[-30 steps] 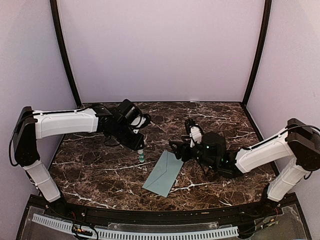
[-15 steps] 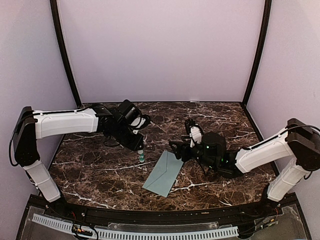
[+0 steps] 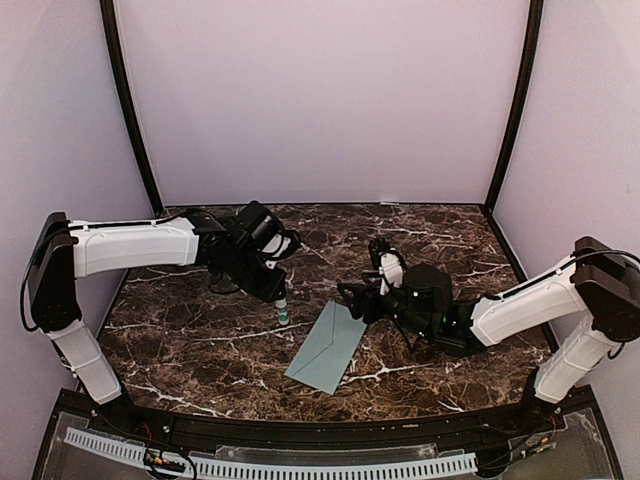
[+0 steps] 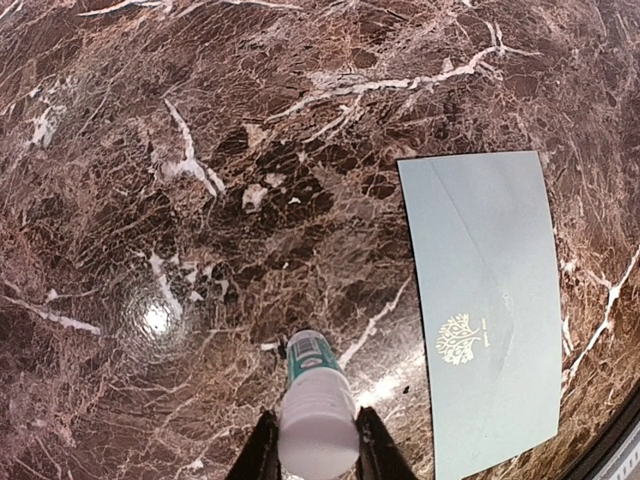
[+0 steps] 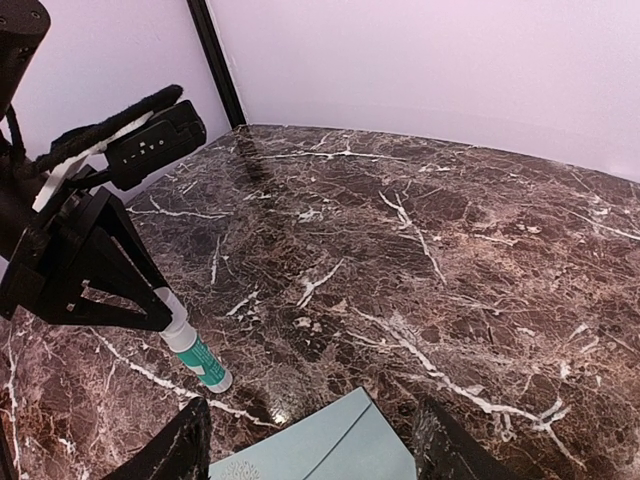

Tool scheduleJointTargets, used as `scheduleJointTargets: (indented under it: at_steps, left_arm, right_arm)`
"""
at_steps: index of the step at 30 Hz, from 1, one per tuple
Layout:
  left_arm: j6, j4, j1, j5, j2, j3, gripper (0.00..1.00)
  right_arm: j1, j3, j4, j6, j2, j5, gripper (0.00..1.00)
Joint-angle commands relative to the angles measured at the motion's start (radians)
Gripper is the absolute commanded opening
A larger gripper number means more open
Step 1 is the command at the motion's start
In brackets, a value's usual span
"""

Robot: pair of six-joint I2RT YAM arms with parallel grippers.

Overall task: Place the letter into the envelope and seal it
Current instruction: Close the solid glue cap on the solid glue.

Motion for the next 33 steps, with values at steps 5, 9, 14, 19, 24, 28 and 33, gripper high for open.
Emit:
scheduleJointTargets:
  at_steps: [5,9,14,19,24,28,33]
  left_arm:
    - [0.005,-0.012,-0.007,0.012,0.003,0.016,0.22]
    - [0.005,-0.015,-0.007,0.016,0.014,0.014,0.22]
    - [0.002,-0.007,-0.008,0.017,0.014,0.014,0.22]
    - [0.002,-0.007,-0.008,0.05,0.015,0.013,0.21]
    - [0.0,-0.005,-0.008,0.069,0.019,0.013,0.22]
    - [0.002,-0.014,-0.008,0.048,0.025,0.013,0.22]
    - [0.009,-0.033,-0.008,0.035,0.044,0.015,0.22]
  right_arm:
    - [-0.01,0.01,0.03,0.009,0.007,-0.003,0.65]
    - [-0.011,0.01,0.03,0.01,0.005,-0.003,0.65]
    - [-0.014,0.011,0.027,0.01,0.007,-0.005,0.65]
    - [-0.015,0.012,0.025,0.01,0.009,-0.005,0.65]
    - [-0.016,0.014,0.025,0.012,0.011,-0.006,0.65]
    - [-0.016,0.011,0.025,0.013,0.011,-0.007,0.65]
    - [-0.017,0.01,0.023,0.013,0.009,-0.007,0.65]
